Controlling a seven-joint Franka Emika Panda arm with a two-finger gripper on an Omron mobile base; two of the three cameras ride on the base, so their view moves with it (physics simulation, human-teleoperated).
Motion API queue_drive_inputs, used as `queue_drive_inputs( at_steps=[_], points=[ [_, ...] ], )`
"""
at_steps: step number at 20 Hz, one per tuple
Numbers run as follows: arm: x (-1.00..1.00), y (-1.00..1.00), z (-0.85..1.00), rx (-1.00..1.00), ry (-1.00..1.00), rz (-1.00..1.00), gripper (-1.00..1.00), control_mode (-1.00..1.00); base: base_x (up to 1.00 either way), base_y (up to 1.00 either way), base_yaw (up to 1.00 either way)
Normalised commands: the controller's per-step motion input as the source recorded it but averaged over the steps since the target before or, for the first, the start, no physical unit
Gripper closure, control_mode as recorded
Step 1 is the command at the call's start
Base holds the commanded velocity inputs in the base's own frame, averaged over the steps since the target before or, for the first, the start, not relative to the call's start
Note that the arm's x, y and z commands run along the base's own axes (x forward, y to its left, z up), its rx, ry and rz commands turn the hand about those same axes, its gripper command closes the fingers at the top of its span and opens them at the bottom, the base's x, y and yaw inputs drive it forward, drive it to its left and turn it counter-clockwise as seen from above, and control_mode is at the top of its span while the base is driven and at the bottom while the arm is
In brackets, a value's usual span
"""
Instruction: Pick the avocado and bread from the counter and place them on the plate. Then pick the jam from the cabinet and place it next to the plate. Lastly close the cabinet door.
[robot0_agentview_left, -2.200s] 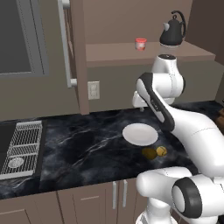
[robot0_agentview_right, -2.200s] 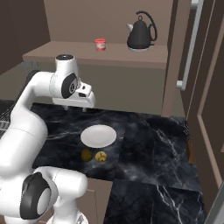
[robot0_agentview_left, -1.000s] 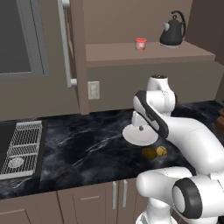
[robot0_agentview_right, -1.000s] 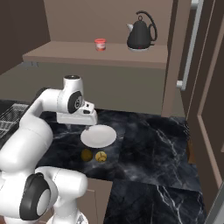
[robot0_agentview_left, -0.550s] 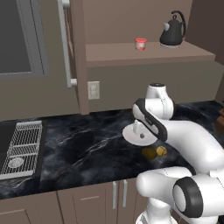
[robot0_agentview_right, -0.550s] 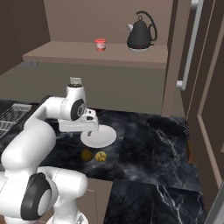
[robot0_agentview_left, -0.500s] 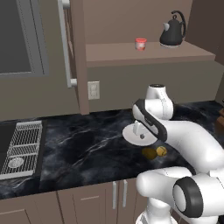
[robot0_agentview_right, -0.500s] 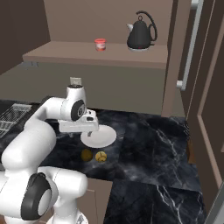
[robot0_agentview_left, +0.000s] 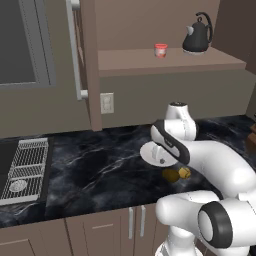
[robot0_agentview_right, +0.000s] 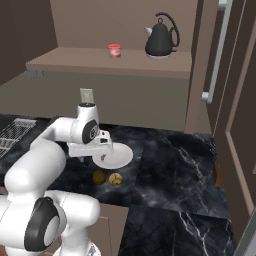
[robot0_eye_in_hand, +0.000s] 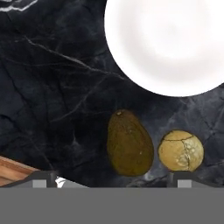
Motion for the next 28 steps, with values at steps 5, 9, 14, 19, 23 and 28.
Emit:
queue_drive_inputs(
  at_steps=[5, 9, 14, 19, 23, 28],
  points=[
    [0.00, 0.00, -0.24, 0.00, 0.00, 0.05, -1.00, -1.00, 0.00, 0.00, 0.00],
    [0.00, -0.05, -0.28, 0.00, 0.00, 0.07, -1.00, -1.00, 0.00, 0.00, 0.00],
    [0.00, -0.05, -0.25, 0.00, 0.00, 0.07, -1.00, -1.00, 0.00, 0.00, 0.00],
    [0.00, -0.04, -0.19, 0.00, 0.00, 0.06, -1.00, -1.00, 0.00, 0.00, 0.00],
    [0.00, -0.02, -0.16, 0.00, 0.00, 0.05, -1.00, -1.00, 0.00, 0.00, 0.00],
    [0.00, 0.00, -0.11, 0.00, 0.00, 0.03, -1.00, -1.00, 0.00, 0.00, 0.00]
  ],
)
